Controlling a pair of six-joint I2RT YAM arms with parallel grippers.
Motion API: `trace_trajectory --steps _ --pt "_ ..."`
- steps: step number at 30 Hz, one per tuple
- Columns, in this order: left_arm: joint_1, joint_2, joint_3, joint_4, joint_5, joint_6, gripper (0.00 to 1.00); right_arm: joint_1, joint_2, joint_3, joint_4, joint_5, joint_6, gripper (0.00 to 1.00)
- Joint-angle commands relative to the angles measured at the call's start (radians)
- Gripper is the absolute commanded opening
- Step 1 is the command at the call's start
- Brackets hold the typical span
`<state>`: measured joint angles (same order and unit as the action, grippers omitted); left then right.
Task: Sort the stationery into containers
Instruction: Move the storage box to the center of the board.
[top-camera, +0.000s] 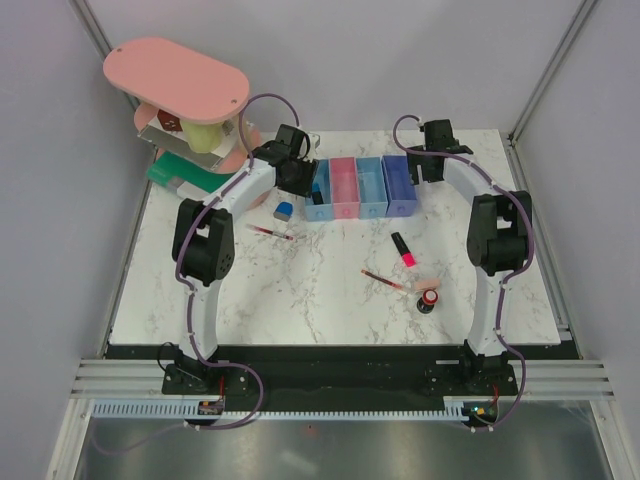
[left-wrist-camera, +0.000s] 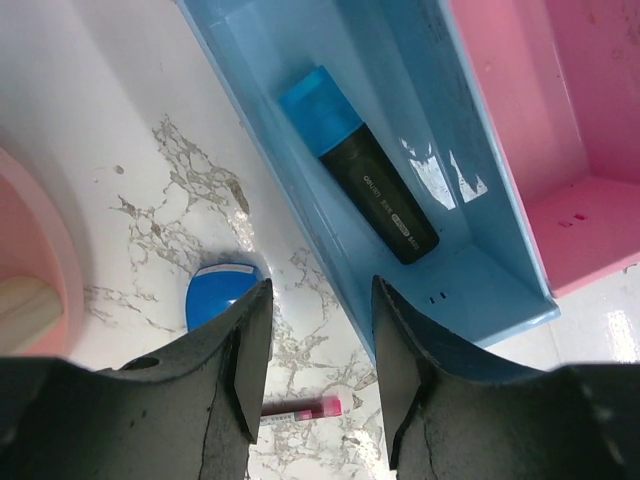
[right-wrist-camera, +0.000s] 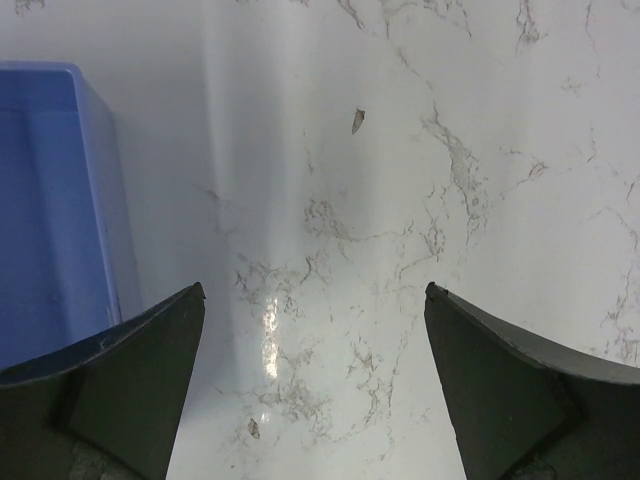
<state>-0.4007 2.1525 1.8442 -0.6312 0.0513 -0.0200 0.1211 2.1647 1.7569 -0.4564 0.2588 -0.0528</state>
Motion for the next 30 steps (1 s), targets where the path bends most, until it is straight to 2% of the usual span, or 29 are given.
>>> trace_trajectory --steps 1,6,14,30 --pt "0.019 0.024 0.047 0.076 0.002 0.008 0.50 0.000 -0.011 -0.004 0.015 -0.021 0.008 0.98" --pt "0.007 0.113 0.121 0.073 0.056 -0.015 0.50 0.011 -0.006 -0.005 0.015 -0.029 0.010 0.98" --pt "-0.035 0.153 0.181 0.074 0.067 -0.021 0.49 0.084 0.027 0.010 0.016 -0.026 0.004 0.98" --pt "-0.084 0.161 0.168 0.038 0.056 -0.011 0.49 0.193 0.090 0.012 0.021 -0.085 0.016 0.98"
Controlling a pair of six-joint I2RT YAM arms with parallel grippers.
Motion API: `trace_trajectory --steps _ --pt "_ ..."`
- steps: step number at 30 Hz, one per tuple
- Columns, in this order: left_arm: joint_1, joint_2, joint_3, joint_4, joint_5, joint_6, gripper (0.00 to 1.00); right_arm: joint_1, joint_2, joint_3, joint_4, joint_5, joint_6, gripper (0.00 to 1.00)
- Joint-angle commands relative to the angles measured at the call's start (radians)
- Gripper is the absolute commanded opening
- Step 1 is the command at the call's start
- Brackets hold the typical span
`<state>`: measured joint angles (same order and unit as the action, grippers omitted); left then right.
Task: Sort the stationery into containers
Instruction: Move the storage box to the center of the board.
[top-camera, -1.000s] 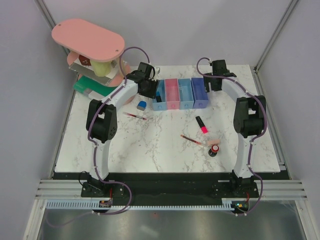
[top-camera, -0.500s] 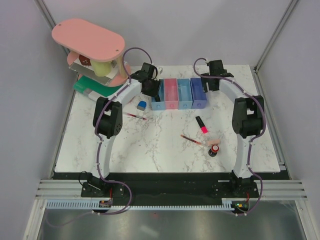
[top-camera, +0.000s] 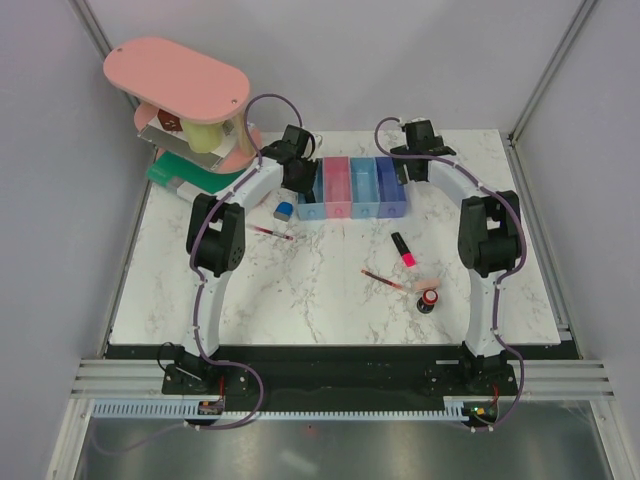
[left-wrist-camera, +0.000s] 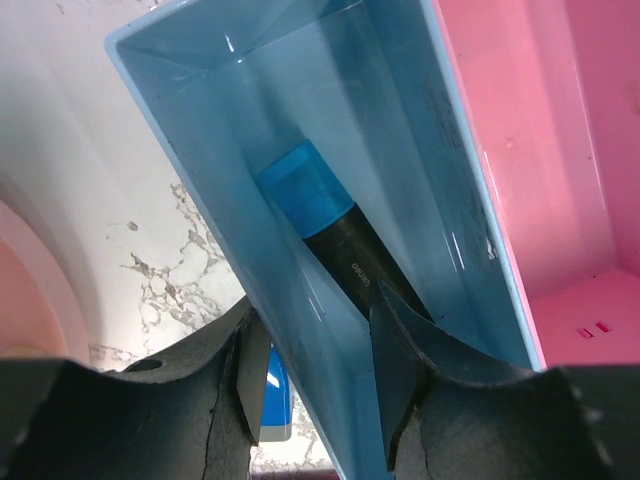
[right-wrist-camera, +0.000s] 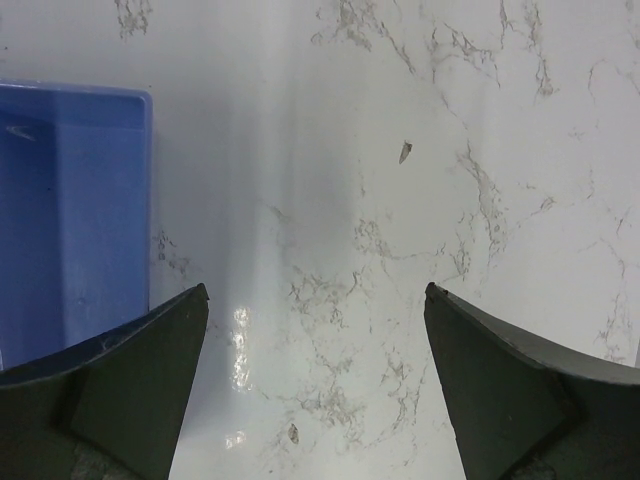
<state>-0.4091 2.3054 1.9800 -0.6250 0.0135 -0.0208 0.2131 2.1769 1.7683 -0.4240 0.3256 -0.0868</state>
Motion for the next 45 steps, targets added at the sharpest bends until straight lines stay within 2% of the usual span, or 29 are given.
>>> trace_trajectory --steps 1,7,17,29,41,45 --pt "-0.079 0.009 0.028 0.031 0.091 -0.008 0.49 0.107 0.083 -0.004 -0.015 -0.152 0.051 0.98" --pt "-0.085 -0.015 0.020 0.025 0.089 0.001 0.49 0.124 0.049 -0.026 -0.016 -0.128 0.035 0.98" --pt "-0.083 -0.083 0.016 0.008 0.048 0.019 0.50 0.098 -0.164 -0.101 -0.053 -0.128 -0.001 0.98" --pt "-0.083 -0.153 0.008 -0.031 0.045 0.019 0.52 0.094 -0.434 -0.378 -0.068 -0.128 -0.063 0.98" --pt "-0.069 -0.199 -0.033 -0.054 -0.012 0.071 0.52 0.092 -0.578 -0.582 -0.121 -0.214 -0.140 0.98" --pt "-0.069 -0.216 -0.033 -0.067 -0.001 0.081 0.52 0.091 -0.574 -0.668 -0.090 -0.255 -0.171 0.95"
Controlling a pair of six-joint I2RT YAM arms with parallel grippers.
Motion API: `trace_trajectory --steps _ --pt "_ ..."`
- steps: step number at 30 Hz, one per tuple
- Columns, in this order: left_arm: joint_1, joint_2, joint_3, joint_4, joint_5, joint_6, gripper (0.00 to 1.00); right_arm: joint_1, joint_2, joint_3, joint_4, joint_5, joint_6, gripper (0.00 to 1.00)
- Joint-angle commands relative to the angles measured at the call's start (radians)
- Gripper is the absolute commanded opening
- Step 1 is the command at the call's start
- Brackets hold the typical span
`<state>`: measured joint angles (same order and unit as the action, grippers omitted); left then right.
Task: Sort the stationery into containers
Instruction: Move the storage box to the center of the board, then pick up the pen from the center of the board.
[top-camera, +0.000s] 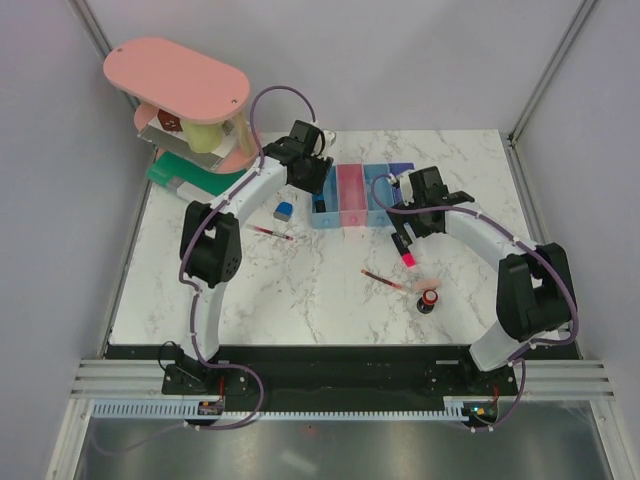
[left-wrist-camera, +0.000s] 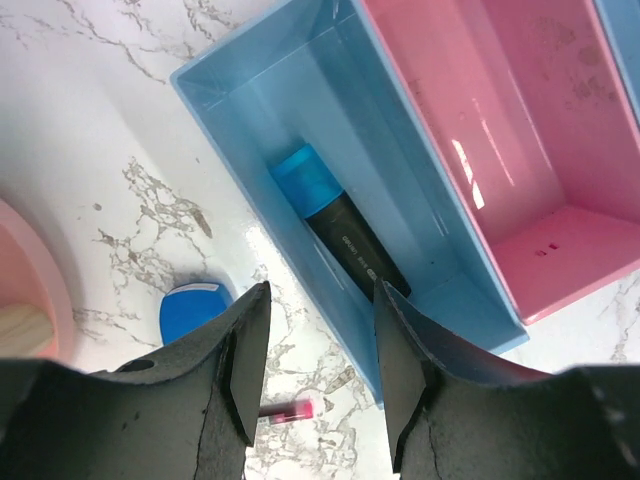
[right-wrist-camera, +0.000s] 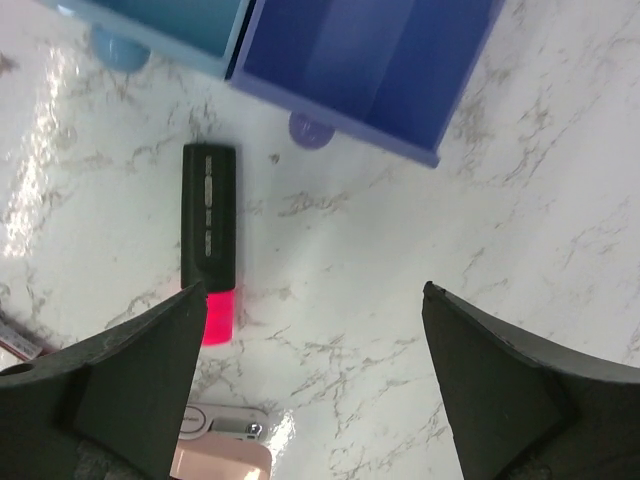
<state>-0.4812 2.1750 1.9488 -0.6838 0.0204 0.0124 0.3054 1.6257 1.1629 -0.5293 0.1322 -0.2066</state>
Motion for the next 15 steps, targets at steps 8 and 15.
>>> trace_trajectory --steps 8,15 --pt "0.004 -0.184 -0.056 -0.026 -0.016 0.101 0.52 -0.002 0.111 -0.074 0.069 -0.131 -0.059 0.89" --pt "0.009 -0.262 -0.093 -0.049 -0.053 0.147 0.53 0.004 0.155 -0.086 0.074 -0.195 -0.074 0.83"
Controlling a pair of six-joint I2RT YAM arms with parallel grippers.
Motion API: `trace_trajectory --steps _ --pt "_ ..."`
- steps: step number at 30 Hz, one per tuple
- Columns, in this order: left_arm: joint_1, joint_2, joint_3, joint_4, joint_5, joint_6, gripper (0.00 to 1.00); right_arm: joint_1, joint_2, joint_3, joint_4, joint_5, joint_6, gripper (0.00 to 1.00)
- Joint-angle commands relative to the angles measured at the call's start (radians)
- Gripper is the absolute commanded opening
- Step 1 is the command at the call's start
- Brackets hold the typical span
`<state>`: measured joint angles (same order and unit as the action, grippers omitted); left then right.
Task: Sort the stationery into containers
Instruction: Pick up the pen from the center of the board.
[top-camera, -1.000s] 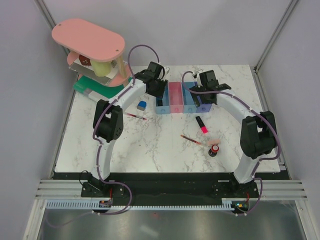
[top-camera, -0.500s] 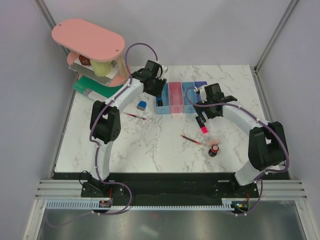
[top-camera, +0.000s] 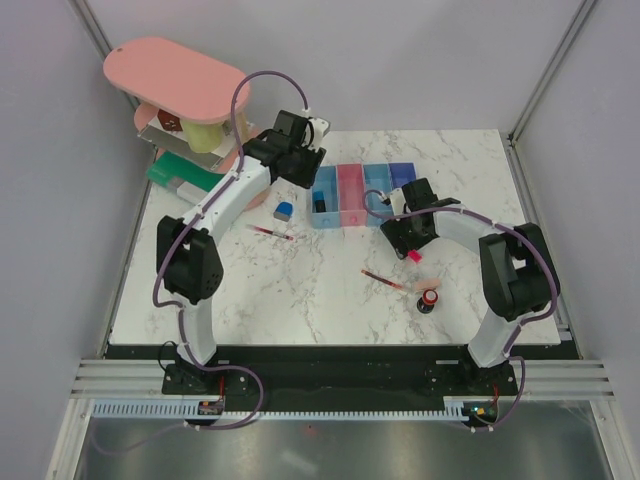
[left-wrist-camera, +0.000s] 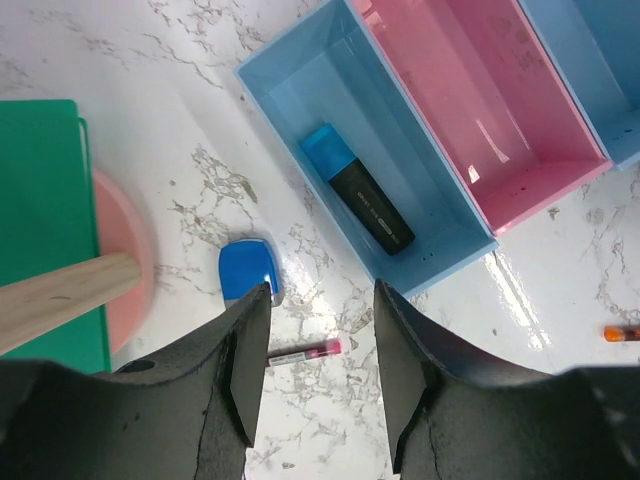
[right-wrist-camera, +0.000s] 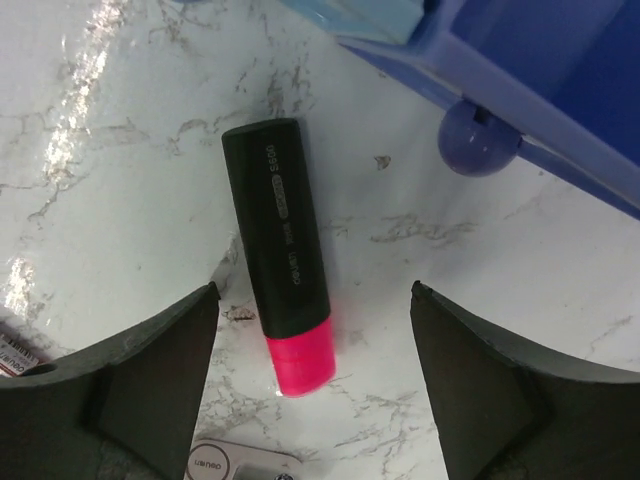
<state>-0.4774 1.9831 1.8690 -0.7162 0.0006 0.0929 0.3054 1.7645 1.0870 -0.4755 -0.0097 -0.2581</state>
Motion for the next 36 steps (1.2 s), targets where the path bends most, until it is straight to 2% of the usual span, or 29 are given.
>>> trace_trajectory --steps 1,2,5,8,10,11,13,19,22,23,26,29,32,36 --pt "0.006 -0.078 -0.013 -0.020 -0.034 0.073 0.52 0.004 0.018 -0.016 0.021 -0.053 -0.027 0.82" --pt "0.010 -0.079 -0.010 -0.023 -0.034 0.077 0.53 0.004 0.019 -0.024 0.023 -0.053 -0.035 0.77" --pt "0.016 -0.083 -0.001 -0.034 -0.045 0.087 0.53 0.003 0.024 -0.039 0.020 -0.052 -0.066 0.45" --pt "0.020 -0.079 0.012 -0.045 -0.053 0.097 0.53 0.004 0.023 -0.055 0.012 -0.055 -0.092 0.26" --pt "0.026 -0.073 0.022 -0.058 -0.057 0.103 0.53 0.003 0.015 -0.065 0.008 -0.053 -0.113 0.18" --pt "0.028 -0.072 0.025 -0.060 -0.054 0.105 0.53 0.004 0.010 -0.070 0.000 -0.053 -0.124 0.09" --pt "0.029 -0.070 0.028 -0.074 -0.047 0.111 0.53 0.003 -0.008 -0.084 -0.008 -0.038 -0.141 0.00" --pt "0.031 -0.061 0.058 -0.155 0.067 0.168 0.53 0.006 -0.138 -0.108 -0.043 0.053 -0.228 0.00" --pt "0.031 -0.050 0.094 -0.245 0.215 0.214 0.53 0.009 -0.247 -0.119 -0.046 0.128 -0.289 0.00" --pt "0.031 -0.046 0.107 -0.306 0.325 0.226 0.53 0.009 -0.276 -0.122 -0.048 0.158 -0.308 0.00" --pt "0.029 -0.029 0.157 -0.382 0.520 0.254 0.53 0.018 -0.396 -0.127 -0.048 0.198 -0.369 0.00" --pt "0.029 -0.027 0.170 -0.420 0.664 0.272 0.55 0.030 -0.500 -0.125 -0.048 0.217 -0.426 0.00" --pt "0.022 -0.004 0.197 -0.466 0.784 0.321 0.63 0.055 -0.601 -0.119 -0.029 0.249 -0.493 0.00" --pt "0.010 0.085 0.359 -0.598 0.900 0.432 0.65 0.080 -0.660 -0.102 0.023 0.293 -0.573 0.00"
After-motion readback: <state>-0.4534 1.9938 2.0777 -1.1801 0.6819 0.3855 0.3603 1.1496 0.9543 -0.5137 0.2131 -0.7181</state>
